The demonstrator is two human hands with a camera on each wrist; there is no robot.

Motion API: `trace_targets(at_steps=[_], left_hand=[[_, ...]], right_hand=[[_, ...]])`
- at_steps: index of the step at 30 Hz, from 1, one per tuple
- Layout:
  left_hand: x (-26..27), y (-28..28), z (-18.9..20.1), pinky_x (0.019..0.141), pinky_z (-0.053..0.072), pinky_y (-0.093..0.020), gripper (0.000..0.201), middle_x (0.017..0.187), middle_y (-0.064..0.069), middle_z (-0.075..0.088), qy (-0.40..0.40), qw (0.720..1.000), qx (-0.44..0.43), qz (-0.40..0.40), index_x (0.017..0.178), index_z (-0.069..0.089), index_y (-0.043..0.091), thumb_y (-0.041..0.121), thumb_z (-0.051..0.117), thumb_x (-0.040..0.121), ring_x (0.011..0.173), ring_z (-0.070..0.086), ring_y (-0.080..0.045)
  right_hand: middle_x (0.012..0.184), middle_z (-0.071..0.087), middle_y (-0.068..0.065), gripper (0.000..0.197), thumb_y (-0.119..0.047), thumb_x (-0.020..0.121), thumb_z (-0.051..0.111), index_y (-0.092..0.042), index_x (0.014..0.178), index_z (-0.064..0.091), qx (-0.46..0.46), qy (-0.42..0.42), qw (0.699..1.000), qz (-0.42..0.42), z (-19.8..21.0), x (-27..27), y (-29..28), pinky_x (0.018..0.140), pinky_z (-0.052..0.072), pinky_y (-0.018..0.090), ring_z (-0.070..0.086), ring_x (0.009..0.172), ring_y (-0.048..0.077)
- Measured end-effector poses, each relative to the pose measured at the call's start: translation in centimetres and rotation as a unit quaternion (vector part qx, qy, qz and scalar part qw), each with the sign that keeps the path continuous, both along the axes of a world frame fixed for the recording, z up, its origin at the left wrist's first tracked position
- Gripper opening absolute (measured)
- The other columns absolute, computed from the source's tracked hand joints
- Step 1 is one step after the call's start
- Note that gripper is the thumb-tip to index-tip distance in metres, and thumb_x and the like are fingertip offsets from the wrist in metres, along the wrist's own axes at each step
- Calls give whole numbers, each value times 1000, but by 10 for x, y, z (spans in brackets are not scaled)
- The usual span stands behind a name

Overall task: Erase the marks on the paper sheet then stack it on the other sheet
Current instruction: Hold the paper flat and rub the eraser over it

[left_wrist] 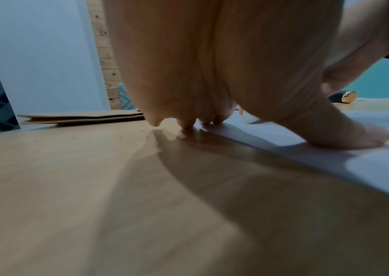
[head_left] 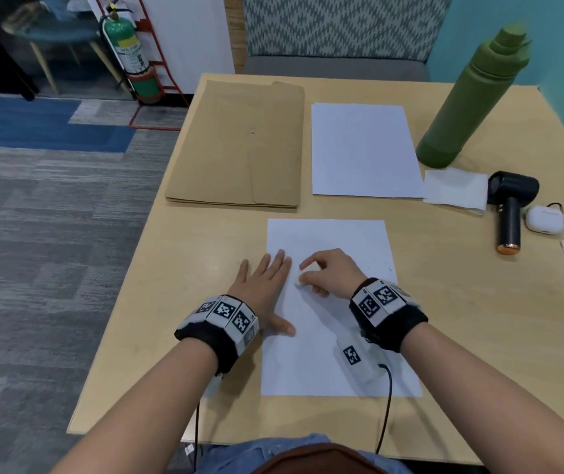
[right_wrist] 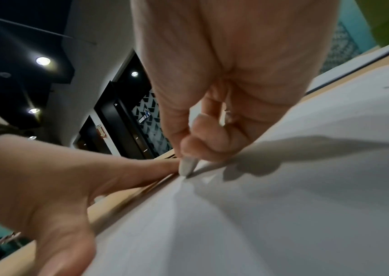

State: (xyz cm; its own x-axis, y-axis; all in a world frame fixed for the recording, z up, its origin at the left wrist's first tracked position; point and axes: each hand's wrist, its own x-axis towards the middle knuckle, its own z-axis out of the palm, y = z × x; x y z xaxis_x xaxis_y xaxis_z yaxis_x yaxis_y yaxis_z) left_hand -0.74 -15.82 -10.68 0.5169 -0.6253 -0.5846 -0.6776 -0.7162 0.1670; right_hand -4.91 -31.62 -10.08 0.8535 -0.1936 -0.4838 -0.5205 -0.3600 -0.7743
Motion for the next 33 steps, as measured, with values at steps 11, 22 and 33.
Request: trace_targets(at_steps=[11,22,33], left_hand=[[0,-1,-7,113,-9,-52,126,155,0,-26,-7,1000,6,11,147,-21,15,61,69,71,144,-18,-22],[0,-2,-6,113,-10,-52,126,154,1,-30,3,1000,14,7,146,-24,15,61,67,73,144,-20,-21],[-2,-1,-5,114,-10,-52,125,153,2,-31,8,1000,13,10,146,-26,16,61,67,74,143,-22,-20]], right_hand=[[34,46,-8,19,-21,77,66,-14,95,69,-75,72,978,180,8,-17,-5,41,38,18,43,29,4],[62,53,-5,12,-20,79,65,-19,90,72,-92,22,976,195,1,-37,2,50,32,10,46,48,-3],[60,43,-14,20,-19,83,61,-15,100,70,-127,-35,978,164,0,-34,8,54,34,7,39,55,0]])
